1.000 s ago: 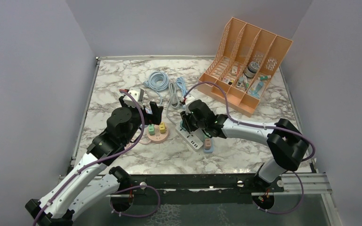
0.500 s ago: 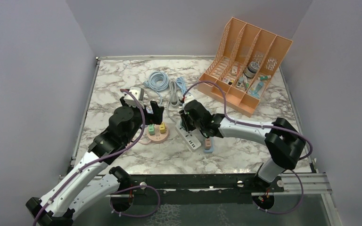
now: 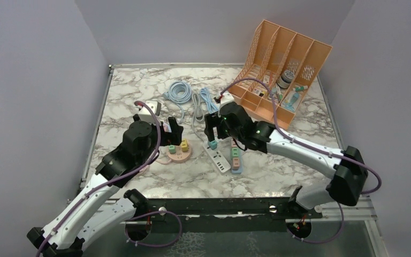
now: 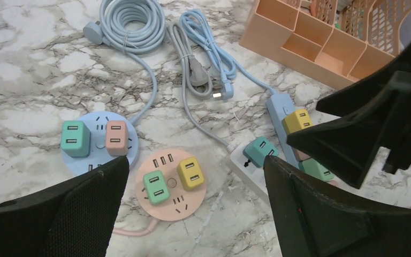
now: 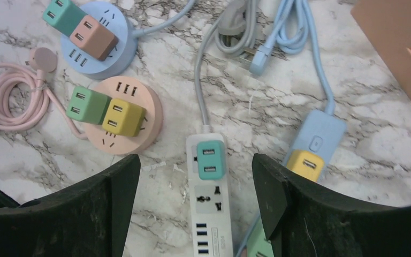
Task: Insert the plug
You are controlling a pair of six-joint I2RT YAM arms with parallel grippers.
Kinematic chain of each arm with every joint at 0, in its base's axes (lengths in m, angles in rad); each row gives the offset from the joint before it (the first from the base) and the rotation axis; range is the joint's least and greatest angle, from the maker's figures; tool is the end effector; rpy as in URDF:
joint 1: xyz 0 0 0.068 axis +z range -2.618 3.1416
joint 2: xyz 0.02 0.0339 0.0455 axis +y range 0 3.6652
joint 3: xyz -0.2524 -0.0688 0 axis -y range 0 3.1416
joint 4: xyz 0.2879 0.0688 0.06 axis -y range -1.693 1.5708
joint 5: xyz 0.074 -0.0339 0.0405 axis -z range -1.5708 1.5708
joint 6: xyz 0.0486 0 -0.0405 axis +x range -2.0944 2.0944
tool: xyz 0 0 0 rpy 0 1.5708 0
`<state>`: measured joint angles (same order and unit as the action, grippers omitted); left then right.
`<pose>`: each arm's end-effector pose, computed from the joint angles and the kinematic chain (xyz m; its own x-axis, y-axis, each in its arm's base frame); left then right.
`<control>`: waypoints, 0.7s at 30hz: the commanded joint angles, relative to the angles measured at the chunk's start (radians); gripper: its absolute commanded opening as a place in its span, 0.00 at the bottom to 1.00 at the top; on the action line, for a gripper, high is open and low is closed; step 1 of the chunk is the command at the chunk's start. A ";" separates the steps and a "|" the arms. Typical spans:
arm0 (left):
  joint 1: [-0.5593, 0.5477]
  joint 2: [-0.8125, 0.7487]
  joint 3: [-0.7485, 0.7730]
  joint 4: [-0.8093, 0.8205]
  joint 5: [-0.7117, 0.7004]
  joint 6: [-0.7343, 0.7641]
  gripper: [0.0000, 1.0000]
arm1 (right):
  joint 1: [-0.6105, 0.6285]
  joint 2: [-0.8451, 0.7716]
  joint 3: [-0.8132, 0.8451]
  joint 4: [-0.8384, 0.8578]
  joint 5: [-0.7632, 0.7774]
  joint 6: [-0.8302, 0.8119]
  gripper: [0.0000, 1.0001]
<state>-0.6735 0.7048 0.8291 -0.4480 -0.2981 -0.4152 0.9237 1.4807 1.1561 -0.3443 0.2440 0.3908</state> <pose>0.1810 -0.1262 0.3339 -0.3802 -0.1899 -0.9052 0.2461 0.9226 -0.2969 0.2411 0.2996 0.2548 -0.5971 -0.1770 -0.7824 -0.4678 0.8692 0.1603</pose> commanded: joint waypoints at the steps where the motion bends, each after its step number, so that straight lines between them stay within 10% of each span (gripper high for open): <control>1: -0.001 -0.085 0.005 -0.030 -0.046 0.017 0.99 | 0.000 -0.173 -0.104 -0.081 0.153 0.101 0.77; 11: -0.001 -0.222 0.039 -0.058 -0.136 0.094 0.99 | 0.000 -0.703 -0.261 -0.325 0.464 0.220 0.83; 21: -0.001 -0.236 0.134 -0.126 -0.246 0.123 0.99 | 0.000 -0.841 -0.107 -0.673 0.709 0.327 0.86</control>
<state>-0.6735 0.4824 0.9218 -0.5365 -0.4442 -0.3191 0.9226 0.6655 0.9974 -0.8322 0.8028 0.6529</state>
